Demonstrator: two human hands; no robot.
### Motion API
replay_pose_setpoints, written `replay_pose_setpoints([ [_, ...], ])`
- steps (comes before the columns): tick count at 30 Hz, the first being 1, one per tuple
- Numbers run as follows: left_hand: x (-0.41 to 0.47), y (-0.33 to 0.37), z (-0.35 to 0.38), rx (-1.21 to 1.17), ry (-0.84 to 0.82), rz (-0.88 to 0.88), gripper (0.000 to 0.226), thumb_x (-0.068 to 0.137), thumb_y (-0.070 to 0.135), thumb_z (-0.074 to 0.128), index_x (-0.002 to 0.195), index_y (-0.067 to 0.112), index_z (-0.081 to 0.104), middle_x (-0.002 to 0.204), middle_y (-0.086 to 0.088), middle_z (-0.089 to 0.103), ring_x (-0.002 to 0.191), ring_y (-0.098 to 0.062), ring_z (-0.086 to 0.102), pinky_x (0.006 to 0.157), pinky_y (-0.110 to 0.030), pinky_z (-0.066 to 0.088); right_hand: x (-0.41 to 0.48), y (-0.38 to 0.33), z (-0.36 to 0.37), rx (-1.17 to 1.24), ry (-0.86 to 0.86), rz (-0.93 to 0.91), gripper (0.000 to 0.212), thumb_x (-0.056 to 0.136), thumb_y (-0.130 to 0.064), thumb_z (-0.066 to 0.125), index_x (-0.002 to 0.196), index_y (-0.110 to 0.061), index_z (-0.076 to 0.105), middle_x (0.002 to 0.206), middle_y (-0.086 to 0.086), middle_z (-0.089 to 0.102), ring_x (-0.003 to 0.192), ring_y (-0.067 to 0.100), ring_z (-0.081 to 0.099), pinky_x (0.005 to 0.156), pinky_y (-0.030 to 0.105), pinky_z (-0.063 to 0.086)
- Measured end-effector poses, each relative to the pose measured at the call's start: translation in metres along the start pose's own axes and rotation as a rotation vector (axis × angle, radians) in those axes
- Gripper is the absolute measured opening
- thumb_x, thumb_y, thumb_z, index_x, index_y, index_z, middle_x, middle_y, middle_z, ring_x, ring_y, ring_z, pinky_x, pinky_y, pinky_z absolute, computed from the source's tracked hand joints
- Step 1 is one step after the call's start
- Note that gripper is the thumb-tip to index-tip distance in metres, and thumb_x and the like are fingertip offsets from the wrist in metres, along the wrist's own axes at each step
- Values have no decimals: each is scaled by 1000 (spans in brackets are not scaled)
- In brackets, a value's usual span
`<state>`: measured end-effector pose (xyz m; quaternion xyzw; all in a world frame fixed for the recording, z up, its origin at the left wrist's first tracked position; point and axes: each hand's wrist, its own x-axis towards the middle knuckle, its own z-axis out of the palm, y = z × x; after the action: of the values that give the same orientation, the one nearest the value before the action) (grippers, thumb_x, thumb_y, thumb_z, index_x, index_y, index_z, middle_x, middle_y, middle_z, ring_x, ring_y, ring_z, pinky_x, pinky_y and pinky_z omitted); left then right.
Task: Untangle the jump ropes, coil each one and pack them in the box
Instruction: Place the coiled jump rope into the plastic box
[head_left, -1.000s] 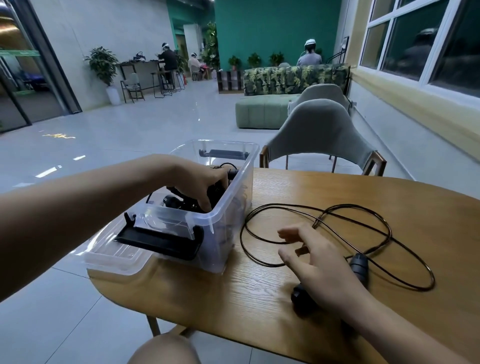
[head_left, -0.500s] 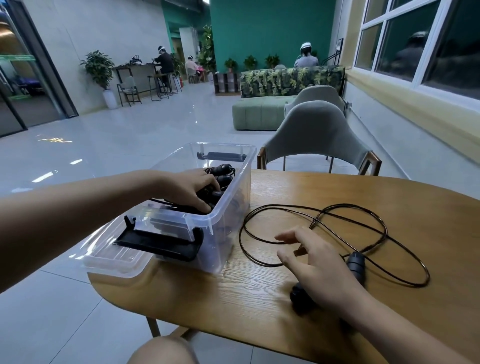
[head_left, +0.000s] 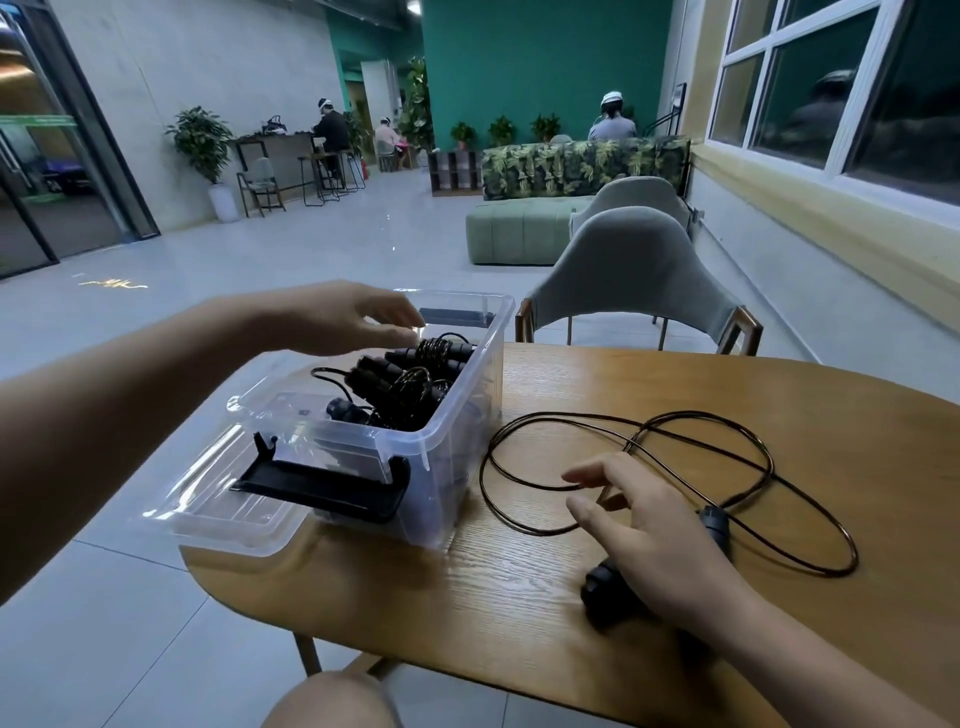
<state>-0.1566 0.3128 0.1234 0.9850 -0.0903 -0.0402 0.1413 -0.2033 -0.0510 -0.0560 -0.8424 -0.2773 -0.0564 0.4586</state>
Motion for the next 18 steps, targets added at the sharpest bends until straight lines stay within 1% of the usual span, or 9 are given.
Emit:
replay_pose_setpoints([
  [2, -8, 1, -8, -44, -20, 19, 37, 92, 63, 63, 124, 46, 69, 123, 25, 71, 116, 6, 64, 106, -33, 47, 0, 0, -1, -1, 7, -4, 18, 102, -32, 66, 119, -37, 70, 116, -24, 67, 117, -2, 60, 90, 15, 49],
  [3, -13, 2, -11, -42, -59, 21, 36, 91, 65, 64, 122, 48, 69, 122, 27, 71, 115, 7, 64, 105, -32, 48, 0, 0, -1, -5, 8, -2, 17, 102, -31, 66, 118, -37, 70, 116, -25, 67, 117, -3, 60, 90, 15, 49],
  [7, -29, -3, -10, -37, -171, 18, 25, 92, 58, 69, 115, 48, 75, 118, 24, 74, 111, 4, 67, 101, -33, 51, -1, 0, -2, -10, 5, 6, 17, 103, -33, 66, 118, -39, 69, 116, -27, 66, 117, -5, 59, 90, 15, 49],
  [9, -34, -9, -5, -114, -170, 32, 17, 92, 49, 74, 106, 42, 80, 113, 21, 74, 111, -2, 68, 99, -31, 49, -1, -1, -2, -9, 4, 5, 17, 103, -33, 65, 119, -38, 69, 116, -28, 66, 117, -4, 60, 90, 15, 50],
  [11, -35, -19, -1, -113, -122, 36, 9, 87, 44, 81, 94, 41, 83, 102, 19, 69, 102, -9, 65, 93, -31, 49, -1, -1, -1, -2, 7, 3, 17, 103, -32, 66, 118, -38, 70, 116, -27, 67, 117, -3, 60, 91, 17, 50],
  [13, -34, -29, 4, -33, -106, 15, 8, 83, 40, 87, 88, 44, 82, 93, 14, 64, 91, -12, 61, 85, -31, 48, -1, -1, 0, 2, 7, 5, 17, 103, -32, 66, 118, -38, 70, 115, -27, 67, 117, -3, 60, 91, 16, 50],
  [15, -32, -39, 12, 91, -123, -14, 20, 81, 31, 91, 82, 47, 80, 84, 14, 64, 80, -9, 60, 76, -25, 46, -1, -1, 0, -3, 3, 4, 17, 103, -32, 66, 118, -39, 70, 115, -28, 67, 117, -4, 60, 92, 17, 50],
  [16, -30, -43, 18, 174, -125, -28, 24, 80, 26, 91, 79, 48, 79, 81, 14, 65, 76, -8, 61, 71, -22, 46, -1, -1, 1, -8, 1, 1, 17, 103, -32, 66, 118, -39, 69, 115, -29, 67, 118, -4, 60, 92, 18, 50],
  [18, -25, -52, 28, 324, -100, -42, 25, 79, 21, 86, 76, 43, 77, 78, 13, 67, 75, -11, 62, 67, -21, 45, -1, 0, 1, -15, -5, -5, 16, 103, -34, 65, 117, -40, 69, 116, -31, 66, 119, -5, 60, 92, 18, 49],
])
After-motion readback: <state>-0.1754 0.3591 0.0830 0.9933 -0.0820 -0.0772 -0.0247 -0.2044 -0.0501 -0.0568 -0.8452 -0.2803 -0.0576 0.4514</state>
